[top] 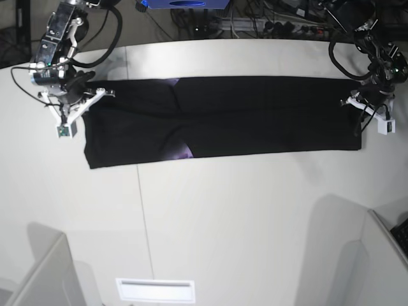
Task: Fold the T-shirt properly
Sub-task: 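Lift the strip end with the left gripper and fold it toward the middle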
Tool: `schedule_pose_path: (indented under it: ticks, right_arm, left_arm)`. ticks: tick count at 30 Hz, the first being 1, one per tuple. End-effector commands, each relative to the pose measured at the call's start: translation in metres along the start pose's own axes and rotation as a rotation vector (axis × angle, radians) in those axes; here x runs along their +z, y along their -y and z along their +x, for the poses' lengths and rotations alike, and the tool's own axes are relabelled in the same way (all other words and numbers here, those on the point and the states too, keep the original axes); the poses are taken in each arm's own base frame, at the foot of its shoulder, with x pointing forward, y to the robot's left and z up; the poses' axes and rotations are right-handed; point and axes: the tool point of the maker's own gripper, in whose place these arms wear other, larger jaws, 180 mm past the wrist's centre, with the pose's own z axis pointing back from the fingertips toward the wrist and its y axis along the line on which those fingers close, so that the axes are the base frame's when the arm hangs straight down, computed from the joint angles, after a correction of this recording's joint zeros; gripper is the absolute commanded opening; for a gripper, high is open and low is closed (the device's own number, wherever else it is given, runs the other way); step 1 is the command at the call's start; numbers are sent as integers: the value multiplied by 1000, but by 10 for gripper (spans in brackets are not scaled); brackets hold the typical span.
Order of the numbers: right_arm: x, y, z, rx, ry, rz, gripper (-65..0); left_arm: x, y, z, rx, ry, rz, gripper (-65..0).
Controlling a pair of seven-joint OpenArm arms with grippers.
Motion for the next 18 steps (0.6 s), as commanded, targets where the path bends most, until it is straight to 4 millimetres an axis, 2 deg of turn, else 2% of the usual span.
schedule_pose_path:
  ticks: [1,6,12,18]
  right_arm:
    - [5,3,18,6,61,-8,-650]
    - [6,3,28,5,85,-9,-650]
    - [7,3,46,4,128,-10,-650]
    - [15,29,65,-58,184,-67,-650]
  left_arm:
    - [12,-1,23,-49,70,7,-650]
    - [39,11,43,-174,122,34,-650]
    - [59,32,49,-250,156,37,-650]
    - [51,87,32,-346,106,-92,-650]
